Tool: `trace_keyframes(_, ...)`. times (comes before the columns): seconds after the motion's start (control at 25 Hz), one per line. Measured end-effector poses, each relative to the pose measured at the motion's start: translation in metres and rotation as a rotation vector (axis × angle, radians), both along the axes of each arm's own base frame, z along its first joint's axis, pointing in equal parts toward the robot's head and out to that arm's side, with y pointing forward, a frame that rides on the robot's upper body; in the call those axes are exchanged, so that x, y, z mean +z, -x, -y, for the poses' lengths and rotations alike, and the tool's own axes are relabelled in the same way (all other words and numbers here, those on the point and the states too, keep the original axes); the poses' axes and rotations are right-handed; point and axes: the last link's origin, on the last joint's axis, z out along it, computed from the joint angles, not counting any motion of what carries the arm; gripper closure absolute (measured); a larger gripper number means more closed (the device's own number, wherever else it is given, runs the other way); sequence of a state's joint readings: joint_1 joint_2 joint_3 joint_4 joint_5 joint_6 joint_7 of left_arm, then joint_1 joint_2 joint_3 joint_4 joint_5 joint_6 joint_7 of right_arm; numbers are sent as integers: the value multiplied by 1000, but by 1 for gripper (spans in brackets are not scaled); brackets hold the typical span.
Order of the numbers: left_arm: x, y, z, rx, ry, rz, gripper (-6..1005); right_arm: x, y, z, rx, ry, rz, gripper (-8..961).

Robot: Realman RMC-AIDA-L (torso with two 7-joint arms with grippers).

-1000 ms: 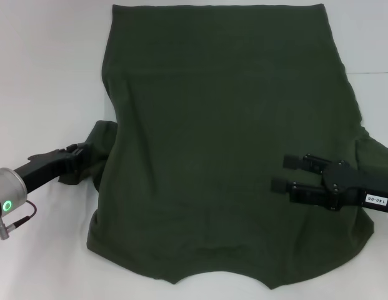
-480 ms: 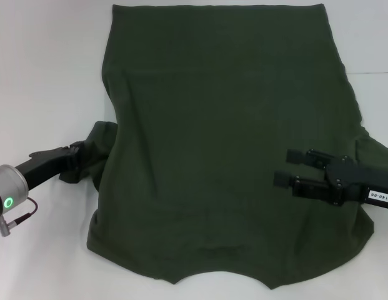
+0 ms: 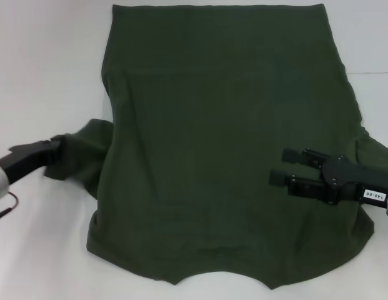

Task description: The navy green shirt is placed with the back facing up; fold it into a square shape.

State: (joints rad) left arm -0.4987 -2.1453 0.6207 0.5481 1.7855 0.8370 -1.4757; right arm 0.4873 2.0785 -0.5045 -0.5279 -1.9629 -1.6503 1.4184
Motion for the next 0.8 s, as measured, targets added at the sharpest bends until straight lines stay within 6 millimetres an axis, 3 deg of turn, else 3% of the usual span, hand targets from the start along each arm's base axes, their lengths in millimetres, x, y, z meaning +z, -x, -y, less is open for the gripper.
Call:
trace_keyframes(0.32, 27, 4, -9, -14, -46, -44, 998, -5, 2, 2, -8, 14, -16, 46)
trace_keyframes(0.8, 48, -9, -24, -70, -86, -94, 998, -11, 1, 4, -23, 27, -34, 46)
